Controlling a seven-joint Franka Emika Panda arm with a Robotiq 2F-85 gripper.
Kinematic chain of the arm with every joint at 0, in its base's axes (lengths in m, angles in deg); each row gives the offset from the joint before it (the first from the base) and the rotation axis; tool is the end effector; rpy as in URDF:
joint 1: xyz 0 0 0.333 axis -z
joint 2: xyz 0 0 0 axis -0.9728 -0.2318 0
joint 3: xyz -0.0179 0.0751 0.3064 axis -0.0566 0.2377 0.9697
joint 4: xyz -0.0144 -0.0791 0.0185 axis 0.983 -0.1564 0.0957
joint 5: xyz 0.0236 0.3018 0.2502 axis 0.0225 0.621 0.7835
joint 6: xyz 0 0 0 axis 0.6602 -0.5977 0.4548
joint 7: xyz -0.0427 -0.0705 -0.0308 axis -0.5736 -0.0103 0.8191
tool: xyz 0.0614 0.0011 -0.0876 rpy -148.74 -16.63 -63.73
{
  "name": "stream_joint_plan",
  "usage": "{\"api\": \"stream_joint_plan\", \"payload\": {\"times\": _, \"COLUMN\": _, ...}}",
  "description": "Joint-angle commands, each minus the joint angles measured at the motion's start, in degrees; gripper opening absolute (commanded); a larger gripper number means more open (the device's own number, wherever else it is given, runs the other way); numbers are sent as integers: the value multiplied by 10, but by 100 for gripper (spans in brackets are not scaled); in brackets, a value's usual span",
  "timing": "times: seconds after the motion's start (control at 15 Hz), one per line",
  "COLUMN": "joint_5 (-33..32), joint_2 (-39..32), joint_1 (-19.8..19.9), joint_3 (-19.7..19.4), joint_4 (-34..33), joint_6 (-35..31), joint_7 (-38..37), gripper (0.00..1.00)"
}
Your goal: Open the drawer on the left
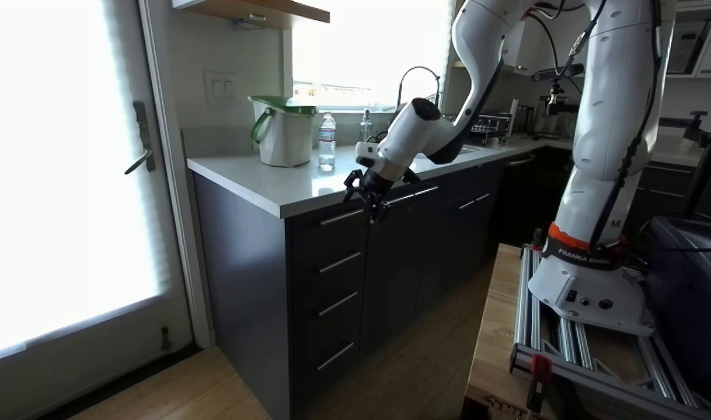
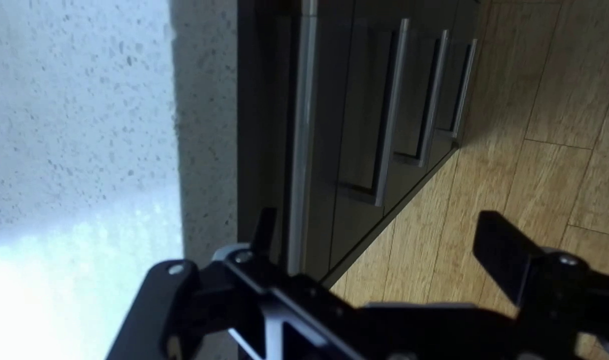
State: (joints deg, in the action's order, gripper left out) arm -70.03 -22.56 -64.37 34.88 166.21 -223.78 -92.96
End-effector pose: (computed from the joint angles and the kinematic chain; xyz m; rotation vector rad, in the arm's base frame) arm 0.4343 0.0680 0.2343 2.0307 1.6938 0.4972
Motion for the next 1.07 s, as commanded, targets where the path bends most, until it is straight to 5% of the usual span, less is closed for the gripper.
{"api": "stream_joint_plan", "payload": {"times": 0.0, "joint_5": -139, "joint_2": -24, "joint_1": 14, "joint_3": 13, "joint_4": -25, "joint_6": -6, "joint_7": -144, "gripper": 100}}
{"api": "stream_joint_plan", "payload": {"times": 0.2, "joint_5": -248, "joint_2": -34, "joint_1": 25, "joint_3": 34, "joint_4": -37, "joint_6": 7, "joint_7": -269, "gripper": 100}}
{"api": "stream_joint_plan", "payload": {"times": 0.27, "joint_5": -188, "joint_2": -19, "joint_1": 10, "joint_3": 13, "joint_4": -23, "joint_6": 1, "joint_7": -201, "gripper": 100}}
{"api": "stream_joint_plan", "payload": {"times": 1.0, "joint_5": -259, "joint_2": -33, "joint_1": 19, "joint_3": 36, "joint_4": -35, "joint_6": 14, "joint_7": -282, "gripper": 100}}
